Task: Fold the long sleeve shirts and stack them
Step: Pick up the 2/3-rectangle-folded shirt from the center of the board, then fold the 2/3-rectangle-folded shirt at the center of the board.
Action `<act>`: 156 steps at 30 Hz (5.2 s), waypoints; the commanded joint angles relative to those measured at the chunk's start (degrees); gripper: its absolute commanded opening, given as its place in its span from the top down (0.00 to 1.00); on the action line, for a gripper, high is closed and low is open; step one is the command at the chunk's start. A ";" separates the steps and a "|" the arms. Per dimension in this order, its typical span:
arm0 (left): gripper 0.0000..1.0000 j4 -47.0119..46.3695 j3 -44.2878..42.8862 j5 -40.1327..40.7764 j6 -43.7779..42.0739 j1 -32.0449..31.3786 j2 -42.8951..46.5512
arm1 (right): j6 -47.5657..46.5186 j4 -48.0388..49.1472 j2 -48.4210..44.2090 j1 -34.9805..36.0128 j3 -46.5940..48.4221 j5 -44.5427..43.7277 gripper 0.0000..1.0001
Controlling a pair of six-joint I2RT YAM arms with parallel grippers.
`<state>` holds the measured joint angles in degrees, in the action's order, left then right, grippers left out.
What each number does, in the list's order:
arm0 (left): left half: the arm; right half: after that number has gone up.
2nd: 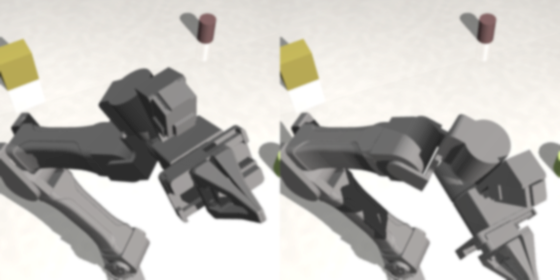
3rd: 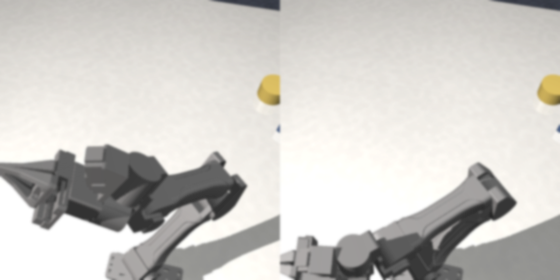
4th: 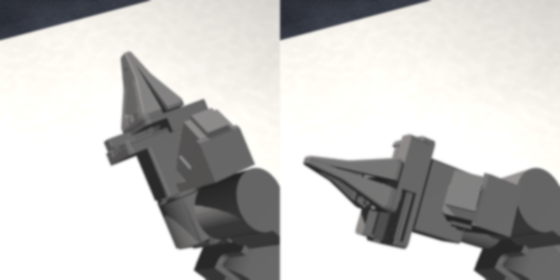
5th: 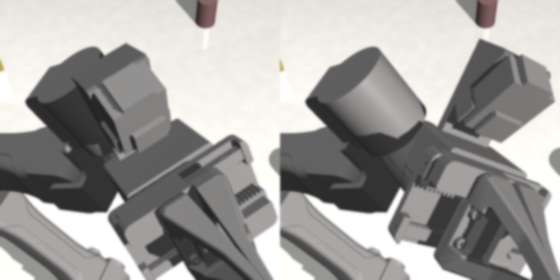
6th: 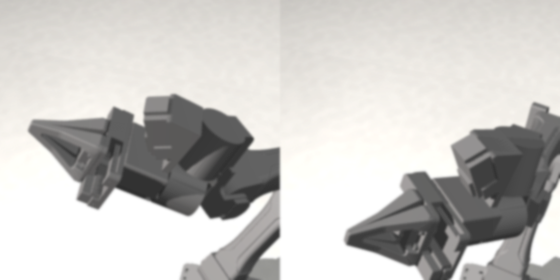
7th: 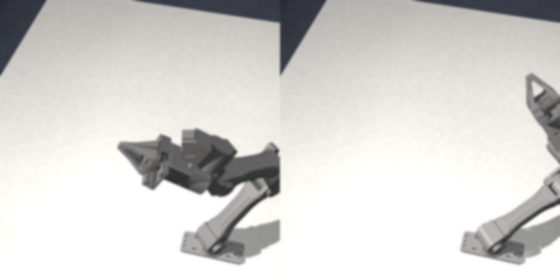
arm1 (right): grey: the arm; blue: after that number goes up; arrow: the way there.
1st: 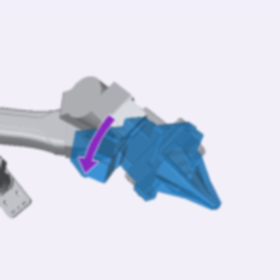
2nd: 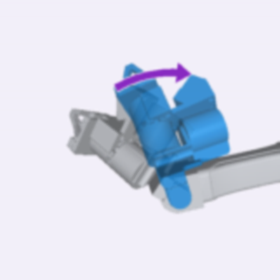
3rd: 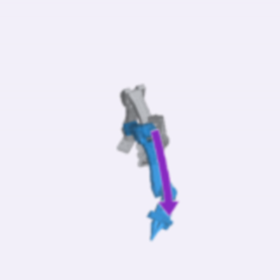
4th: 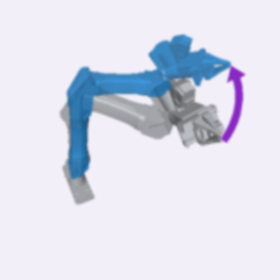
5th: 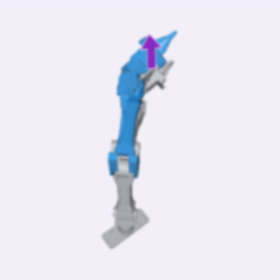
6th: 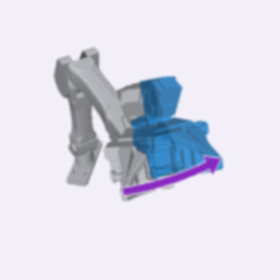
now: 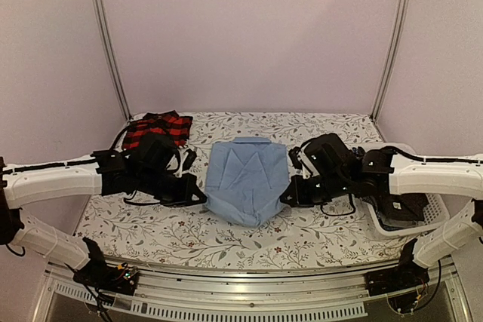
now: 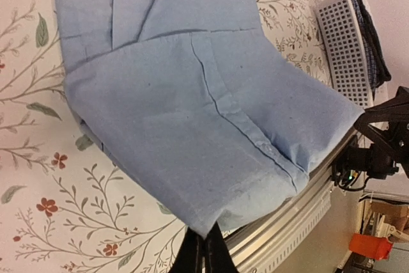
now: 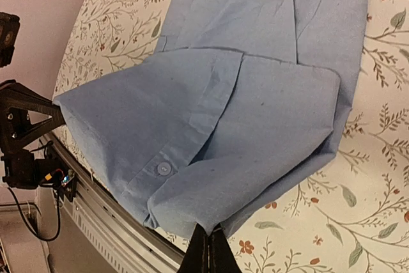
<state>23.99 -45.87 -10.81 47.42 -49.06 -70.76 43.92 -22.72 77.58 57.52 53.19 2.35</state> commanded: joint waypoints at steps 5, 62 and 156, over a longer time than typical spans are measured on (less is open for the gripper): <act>1.00 -11.35 -16.16 -7.96 -12.48 17.28 -22.52 | -12.79 5.31 17.26 -17.19 15.35 4.08 1.00; 1.00 -11.95 -11.45 -5.04 -7.60 12.42 -12.85 | -6.51 2.06 6.65 -11.29 7.86 -6.04 1.00; 0.49 -22.03 -18.05 -2.96 -13.33 28.05 -35.67 | -20.06 5.15 40.58 -27.97 33.61 1.83 0.54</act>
<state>-2.35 -62.30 -16.73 36.12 -21.87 -109.40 26.02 -14.44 119.42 29.78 83.48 6.79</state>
